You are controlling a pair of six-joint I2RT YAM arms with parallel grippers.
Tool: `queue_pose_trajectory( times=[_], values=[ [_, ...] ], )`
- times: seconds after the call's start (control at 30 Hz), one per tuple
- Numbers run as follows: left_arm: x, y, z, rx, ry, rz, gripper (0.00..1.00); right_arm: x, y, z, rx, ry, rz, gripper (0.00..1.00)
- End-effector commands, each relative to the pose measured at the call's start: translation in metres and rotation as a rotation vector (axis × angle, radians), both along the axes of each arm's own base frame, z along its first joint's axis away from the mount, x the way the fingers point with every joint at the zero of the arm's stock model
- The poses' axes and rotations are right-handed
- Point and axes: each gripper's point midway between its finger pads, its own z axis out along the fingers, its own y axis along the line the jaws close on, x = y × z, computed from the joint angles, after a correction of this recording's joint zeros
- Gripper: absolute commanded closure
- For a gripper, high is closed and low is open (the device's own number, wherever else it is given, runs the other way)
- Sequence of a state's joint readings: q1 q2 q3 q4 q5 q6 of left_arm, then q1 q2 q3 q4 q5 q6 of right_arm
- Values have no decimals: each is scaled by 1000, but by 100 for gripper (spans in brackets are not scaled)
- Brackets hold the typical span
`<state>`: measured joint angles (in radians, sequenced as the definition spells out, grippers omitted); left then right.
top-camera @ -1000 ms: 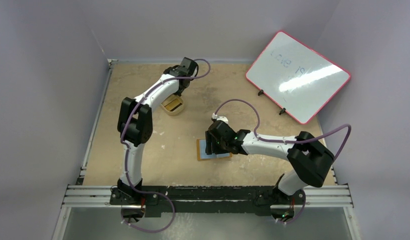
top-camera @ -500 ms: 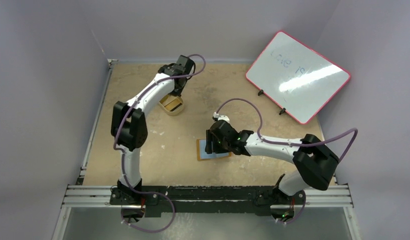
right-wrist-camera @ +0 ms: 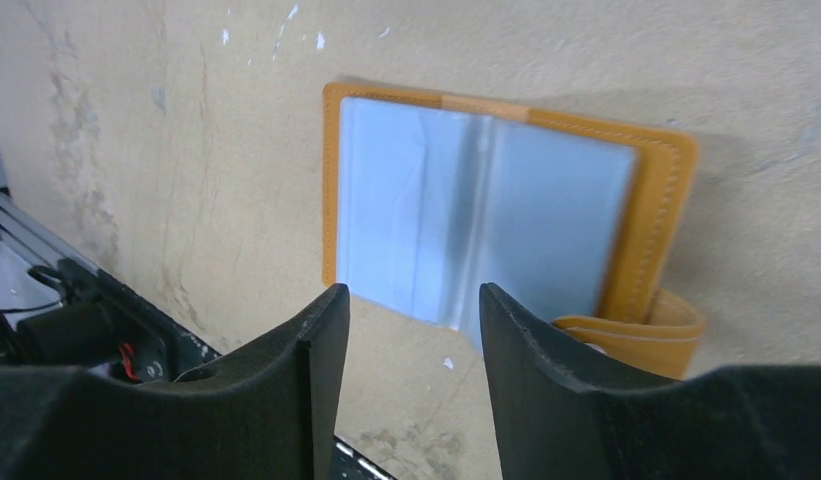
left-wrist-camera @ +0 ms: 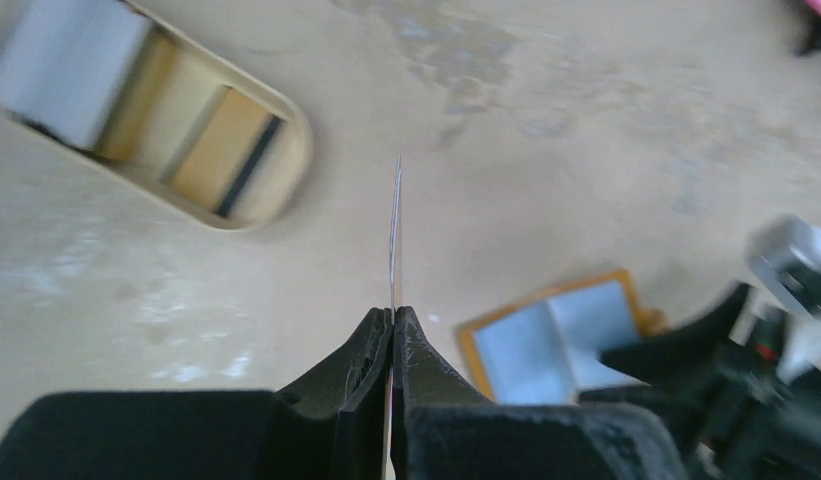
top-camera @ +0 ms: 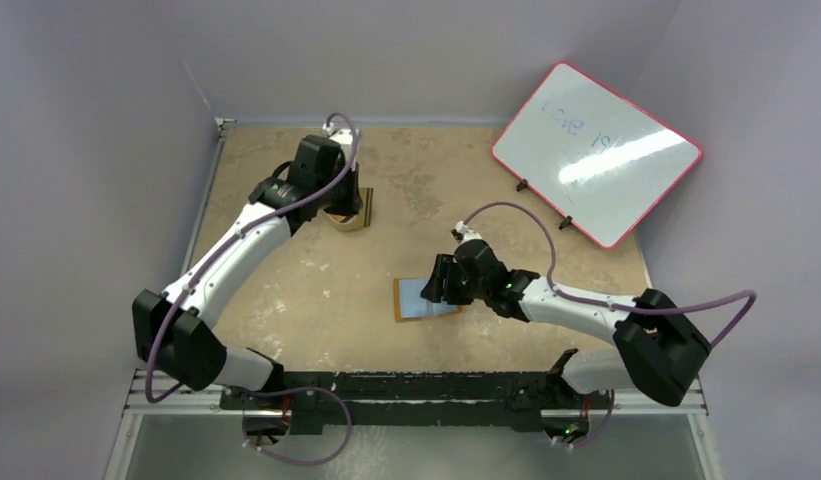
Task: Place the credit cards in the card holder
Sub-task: Pick up the credit card from the storage box.
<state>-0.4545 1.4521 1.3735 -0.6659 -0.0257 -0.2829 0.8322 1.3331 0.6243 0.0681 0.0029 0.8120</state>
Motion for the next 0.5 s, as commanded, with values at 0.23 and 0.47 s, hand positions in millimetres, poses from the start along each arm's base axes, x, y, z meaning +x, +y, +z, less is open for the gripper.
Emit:
queue_pose_trajectory(
  times=[0.23,0.47],
  values=[
    [-78,-88,40,-750,49,-280,100,4,14,110,461,-215,92,52],
    [-116,-85,42,-830,84,-352,100,1,2,179,668,-362,73,56]
  ],
)
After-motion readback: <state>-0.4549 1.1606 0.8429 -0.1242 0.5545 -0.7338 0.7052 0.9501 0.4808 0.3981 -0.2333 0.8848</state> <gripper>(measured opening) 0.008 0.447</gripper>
